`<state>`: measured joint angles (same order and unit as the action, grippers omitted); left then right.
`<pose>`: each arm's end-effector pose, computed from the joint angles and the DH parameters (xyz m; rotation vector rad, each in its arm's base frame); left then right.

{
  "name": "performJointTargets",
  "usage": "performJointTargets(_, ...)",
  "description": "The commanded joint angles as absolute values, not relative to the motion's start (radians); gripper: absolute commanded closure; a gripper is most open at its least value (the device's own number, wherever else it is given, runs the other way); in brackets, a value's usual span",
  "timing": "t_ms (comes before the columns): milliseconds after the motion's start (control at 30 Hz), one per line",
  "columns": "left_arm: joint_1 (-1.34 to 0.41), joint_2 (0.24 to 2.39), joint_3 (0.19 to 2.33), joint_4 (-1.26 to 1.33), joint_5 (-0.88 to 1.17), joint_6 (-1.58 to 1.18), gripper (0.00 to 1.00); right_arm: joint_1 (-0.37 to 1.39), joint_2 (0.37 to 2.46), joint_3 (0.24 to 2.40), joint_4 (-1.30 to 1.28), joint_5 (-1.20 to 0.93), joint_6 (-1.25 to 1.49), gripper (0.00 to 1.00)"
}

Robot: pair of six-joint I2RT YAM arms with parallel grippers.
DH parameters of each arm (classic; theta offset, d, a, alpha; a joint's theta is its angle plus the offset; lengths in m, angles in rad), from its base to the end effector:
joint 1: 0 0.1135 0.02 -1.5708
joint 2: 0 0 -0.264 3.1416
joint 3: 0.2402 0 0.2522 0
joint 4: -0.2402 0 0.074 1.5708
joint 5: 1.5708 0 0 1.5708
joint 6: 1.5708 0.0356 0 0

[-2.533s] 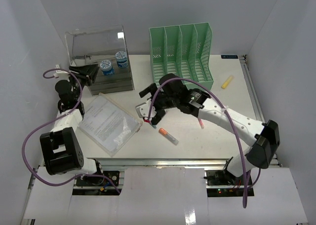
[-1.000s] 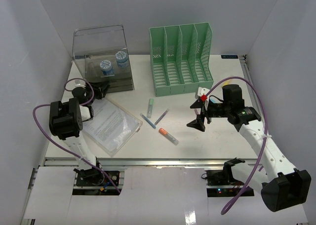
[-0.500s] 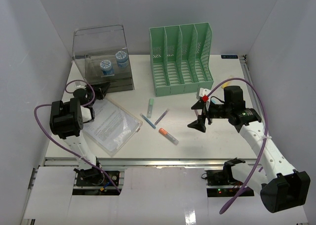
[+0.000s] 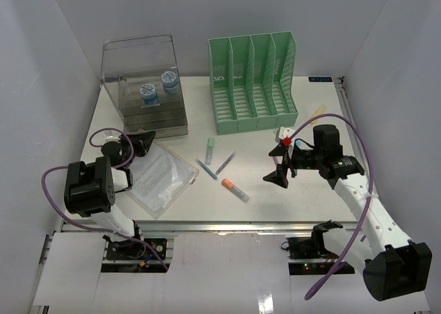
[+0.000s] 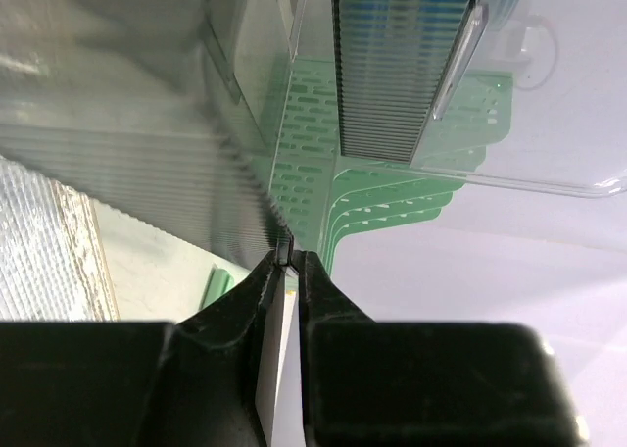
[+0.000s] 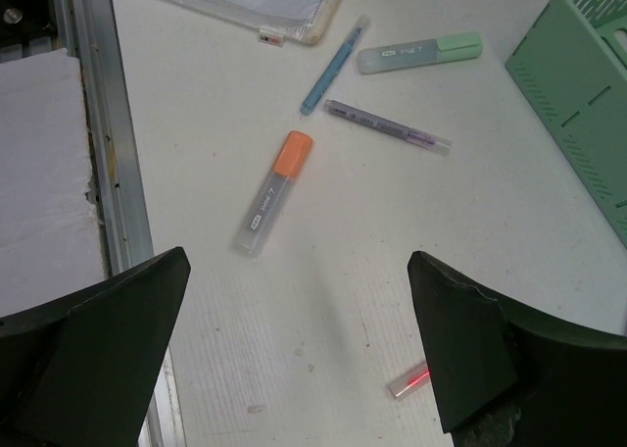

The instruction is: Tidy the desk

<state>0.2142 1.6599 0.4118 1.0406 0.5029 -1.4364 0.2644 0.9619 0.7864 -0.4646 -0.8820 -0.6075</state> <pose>0.2782 0.0430 0.1415 -1.1348 1.5902 -1.2928 0.1841 0.0783 0.2886 -1.2646 1.6006 0.7530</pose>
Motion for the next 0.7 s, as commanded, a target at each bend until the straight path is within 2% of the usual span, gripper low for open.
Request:
performJointTargets(0, 0.210, 1.579, 0.410, 0.986, 0.514, -1.365, 0.62, 0.258, 0.951, 0.767, -0.402, -0.868, -0.579, 0.01)
performJointTargets(33, 0.209, 1.571, 0.417, 0.961, 0.515, -1.355, 0.55, 0.257, 0.955, 0.765, -0.396, -0.863, -0.572, 0.01)
performJointTargets(167, 0.209, 1.530, 0.441, 0.870, 0.536, -1.289, 0.38, 0.256, 0.974, 0.763, -0.396, -0.811, -0.544, 0.03)
performJointTargets(333, 0.210, 1.380, 0.433, 0.648, 0.529, -1.164, 0.29, 0.253, 0.990, 0.734, -0.386, -0.754, -0.523, 0.08)
performJointTargets(400, 0.210, 1.299, 0.422, 0.526, 0.517, -1.125, 0.21, 0.248, 0.992, 0.724, -0.378, -0.740, -0.514, 0.09)
performJointTargets(667, 0.201, 0.983, 0.412, 0.144, 0.506, -0.988, 0.19, 0.168, 1.036, 0.687, -0.332, -0.733, -0.450, 0.10)
